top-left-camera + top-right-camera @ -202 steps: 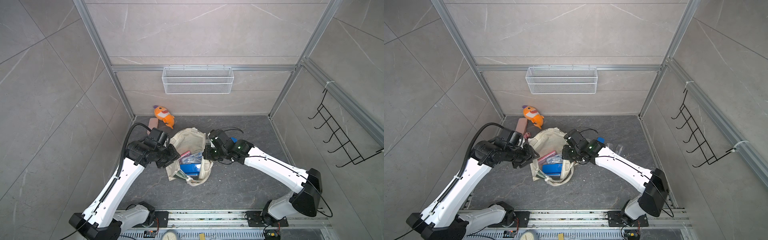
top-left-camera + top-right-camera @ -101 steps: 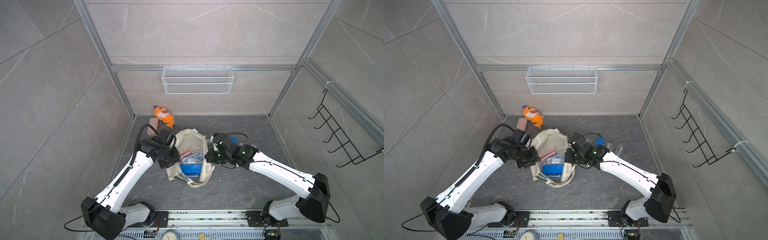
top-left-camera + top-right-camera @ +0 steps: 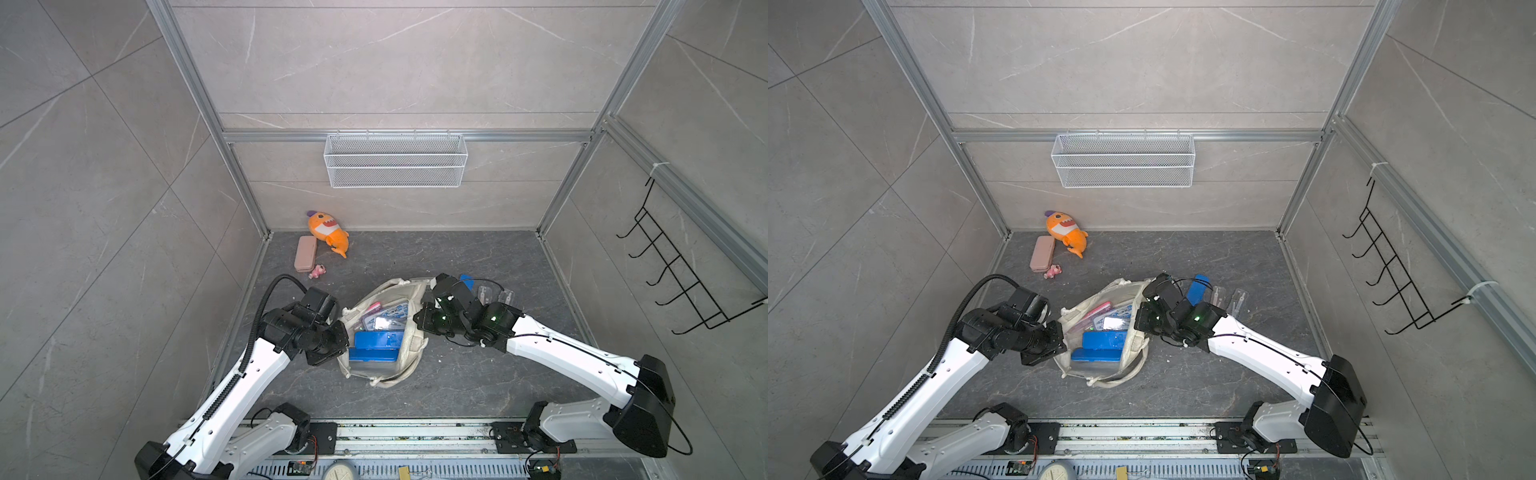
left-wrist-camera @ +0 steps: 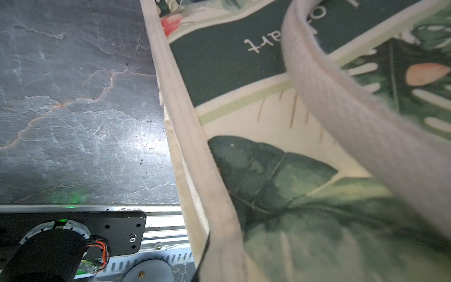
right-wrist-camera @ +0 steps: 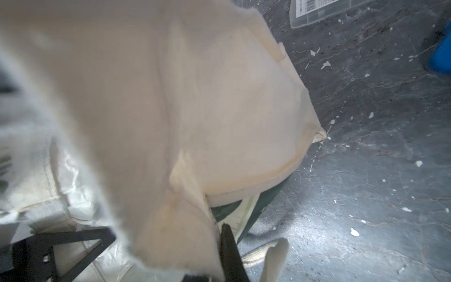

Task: Take out the compass set from the canvas bag
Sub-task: Adjust the canvas bag at the center of the board.

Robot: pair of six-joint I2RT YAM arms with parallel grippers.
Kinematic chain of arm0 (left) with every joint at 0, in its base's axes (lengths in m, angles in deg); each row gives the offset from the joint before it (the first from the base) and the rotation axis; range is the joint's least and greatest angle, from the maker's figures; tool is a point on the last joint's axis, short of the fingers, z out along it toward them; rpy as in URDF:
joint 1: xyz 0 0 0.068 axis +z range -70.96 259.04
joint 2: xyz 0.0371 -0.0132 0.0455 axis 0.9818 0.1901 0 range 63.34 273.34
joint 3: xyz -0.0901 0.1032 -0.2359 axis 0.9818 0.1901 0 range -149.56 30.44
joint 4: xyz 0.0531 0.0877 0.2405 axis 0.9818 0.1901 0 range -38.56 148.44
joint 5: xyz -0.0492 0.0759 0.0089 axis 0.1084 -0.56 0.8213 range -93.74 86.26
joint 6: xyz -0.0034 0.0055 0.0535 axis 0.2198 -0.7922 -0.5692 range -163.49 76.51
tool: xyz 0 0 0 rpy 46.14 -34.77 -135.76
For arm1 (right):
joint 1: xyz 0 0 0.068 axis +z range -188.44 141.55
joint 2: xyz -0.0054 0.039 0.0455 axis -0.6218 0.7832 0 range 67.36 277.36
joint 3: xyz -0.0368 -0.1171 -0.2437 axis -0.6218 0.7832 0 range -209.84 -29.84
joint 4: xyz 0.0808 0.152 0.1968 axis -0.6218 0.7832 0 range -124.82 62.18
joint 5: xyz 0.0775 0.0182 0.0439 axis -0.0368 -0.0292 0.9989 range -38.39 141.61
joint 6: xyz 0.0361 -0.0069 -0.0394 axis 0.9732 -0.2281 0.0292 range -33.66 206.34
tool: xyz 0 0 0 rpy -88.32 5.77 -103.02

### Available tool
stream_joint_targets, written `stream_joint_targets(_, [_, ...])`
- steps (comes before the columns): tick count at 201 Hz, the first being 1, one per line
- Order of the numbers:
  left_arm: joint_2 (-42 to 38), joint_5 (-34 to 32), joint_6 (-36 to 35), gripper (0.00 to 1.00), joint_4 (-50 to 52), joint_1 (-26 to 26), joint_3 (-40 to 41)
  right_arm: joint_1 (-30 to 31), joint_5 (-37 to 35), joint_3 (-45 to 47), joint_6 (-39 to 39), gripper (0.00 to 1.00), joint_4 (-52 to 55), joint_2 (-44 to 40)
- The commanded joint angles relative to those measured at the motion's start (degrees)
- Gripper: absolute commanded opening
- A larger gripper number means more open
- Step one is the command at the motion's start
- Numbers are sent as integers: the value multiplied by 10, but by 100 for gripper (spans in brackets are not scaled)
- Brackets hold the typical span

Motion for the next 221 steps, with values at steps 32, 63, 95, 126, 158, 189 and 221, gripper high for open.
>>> stream_joint_targets(32, [11, -41, -18, 0, 34, 2, -25, -3, 39, -94, -12, 0, -31, 109])
stream_joint_targets(63, [110, -100, -75, 0, 33, 19, -132, -3, 45, -214, -43, 0, -20, 194])
stream_joint_targets(95, [209, -119, -153, 0, 46, 66, -263, -10, 49, -345, -84, 0, -8, 268])
stream_joint_targets(126, [258, -148, -200, 0, 65, 98, -364, -31, 71, -466, -118, 0, 12, 336])
stream_joint_targets(158, [235, -136, -206, 0, 18, 104, -309, -52, 89, -490, -137, 0, 18, 374])
stream_joint_targets(189, [179, -81, -167, 0, -32, 104, -168, -57, 85, -392, -133, 0, -1, 357])
stream_joint_targets(221, [104, -45, -108, 0, -44, 102, -77, -66, 84, -251, -88, 0, -60, 303])
